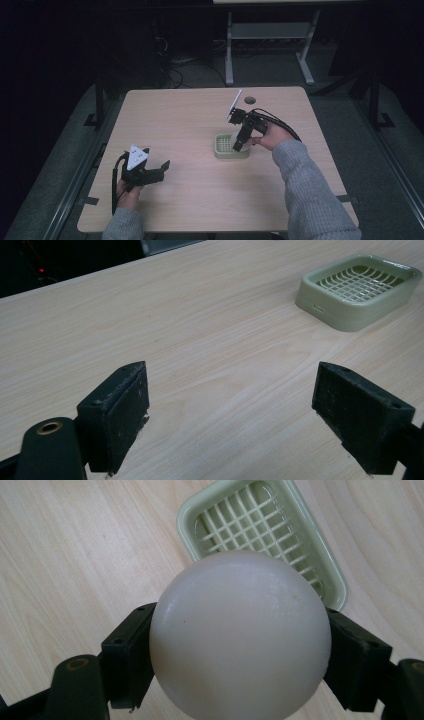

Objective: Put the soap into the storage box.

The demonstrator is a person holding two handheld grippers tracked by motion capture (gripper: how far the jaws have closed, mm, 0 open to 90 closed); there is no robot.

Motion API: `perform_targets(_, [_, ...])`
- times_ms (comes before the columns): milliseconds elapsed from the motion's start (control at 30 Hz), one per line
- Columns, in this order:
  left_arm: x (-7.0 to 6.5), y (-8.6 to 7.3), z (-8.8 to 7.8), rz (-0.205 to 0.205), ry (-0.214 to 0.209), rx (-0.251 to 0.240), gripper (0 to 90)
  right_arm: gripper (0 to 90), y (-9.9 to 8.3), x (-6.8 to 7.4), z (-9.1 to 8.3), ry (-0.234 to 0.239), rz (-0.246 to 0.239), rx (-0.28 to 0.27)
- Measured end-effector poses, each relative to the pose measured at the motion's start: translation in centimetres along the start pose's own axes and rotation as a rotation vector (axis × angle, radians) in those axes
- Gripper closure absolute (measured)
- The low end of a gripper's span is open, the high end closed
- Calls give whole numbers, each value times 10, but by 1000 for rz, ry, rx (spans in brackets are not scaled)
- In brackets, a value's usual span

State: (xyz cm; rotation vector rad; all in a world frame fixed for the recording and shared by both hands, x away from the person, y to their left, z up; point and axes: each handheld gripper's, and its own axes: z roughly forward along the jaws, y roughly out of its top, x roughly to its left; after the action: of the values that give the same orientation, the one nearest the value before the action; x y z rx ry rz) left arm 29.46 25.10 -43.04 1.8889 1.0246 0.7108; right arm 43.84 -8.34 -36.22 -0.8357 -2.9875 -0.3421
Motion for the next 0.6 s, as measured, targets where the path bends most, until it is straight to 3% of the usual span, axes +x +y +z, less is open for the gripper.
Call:
perform_targets(333, [0,0,0,-5,0,-2,148,233,11,-3,1,0,2,-10])
perform_targets(600, [0,1,-1,4,1,1,148,234,16,-6,11,-4,6,13])
